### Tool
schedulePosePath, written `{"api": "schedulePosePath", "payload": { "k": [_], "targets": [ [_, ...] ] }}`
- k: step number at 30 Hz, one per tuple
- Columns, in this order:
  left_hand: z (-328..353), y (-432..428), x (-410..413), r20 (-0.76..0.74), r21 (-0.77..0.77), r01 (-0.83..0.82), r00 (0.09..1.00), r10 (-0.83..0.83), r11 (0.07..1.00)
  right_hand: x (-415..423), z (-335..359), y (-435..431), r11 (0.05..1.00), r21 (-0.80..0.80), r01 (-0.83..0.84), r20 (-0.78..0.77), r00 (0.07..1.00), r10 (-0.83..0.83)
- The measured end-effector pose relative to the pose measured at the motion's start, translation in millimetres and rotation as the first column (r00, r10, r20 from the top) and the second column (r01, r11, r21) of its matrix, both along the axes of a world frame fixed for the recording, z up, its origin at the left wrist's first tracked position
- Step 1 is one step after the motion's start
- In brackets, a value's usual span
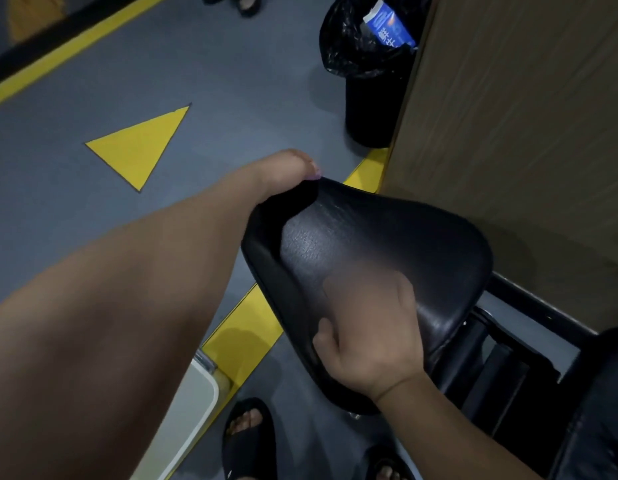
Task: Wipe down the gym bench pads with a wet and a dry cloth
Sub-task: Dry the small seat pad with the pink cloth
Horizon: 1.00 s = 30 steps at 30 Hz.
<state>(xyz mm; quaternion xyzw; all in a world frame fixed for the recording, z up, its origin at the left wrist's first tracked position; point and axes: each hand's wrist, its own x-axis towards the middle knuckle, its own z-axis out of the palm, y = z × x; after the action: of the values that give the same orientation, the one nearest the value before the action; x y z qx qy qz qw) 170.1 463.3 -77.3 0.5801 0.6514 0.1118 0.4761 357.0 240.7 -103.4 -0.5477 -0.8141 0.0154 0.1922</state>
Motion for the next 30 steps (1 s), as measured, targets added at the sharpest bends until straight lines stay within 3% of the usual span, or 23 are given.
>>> {"api": "schedulePosePath", "payload": {
  "k": [2, 12, 16, 20, 25, 30],
  "targets": [
    [4.4, -1.1, 8.3, -0.078, 0.012, 0.045, 0.996, -0.044, 0.999, 0.1, 0.7, -0.5, 1.000, 0.003, -0.002, -0.002, 1.000, 0.002],
    [-3.7, -70.5, -17.1, -0.203, 0.230, -0.163, 0.956, 0.211, 0.960, -2.3, 26.1, -9.2, 0.986, -0.155, 0.057, 0.065, 0.997, -0.047],
    [-0.2, -82.2, -18.6, -0.188, 0.204, -0.170, 0.960, 0.209, 0.964, 15.8, 43.1, -4.3, 0.973, -0.230, -0.009, 0.083, 0.996, 0.029],
    [3.0, -73.6, -15.1, -0.194, 0.160, -0.234, 0.945, 0.262, 0.959, 57.4, 42.9, 7.6, 0.948, -0.225, 0.226, 0.170, 0.967, -0.190],
    [-5.4, -37.8, -20.7, -0.201, 0.095, -0.210, 0.953, 0.225, 0.973, 57.6, 22.4, 10.7, 0.944, -0.216, 0.249, 0.060, 0.969, -0.241],
    [-6.5, 1.7, -1.4, -0.152, -0.017, -0.110, 0.983, 0.106, 0.994, 58.2, 7.0, 14.0, 0.962, -0.103, 0.253, -0.035, 0.966, -0.258]
  ]
}}
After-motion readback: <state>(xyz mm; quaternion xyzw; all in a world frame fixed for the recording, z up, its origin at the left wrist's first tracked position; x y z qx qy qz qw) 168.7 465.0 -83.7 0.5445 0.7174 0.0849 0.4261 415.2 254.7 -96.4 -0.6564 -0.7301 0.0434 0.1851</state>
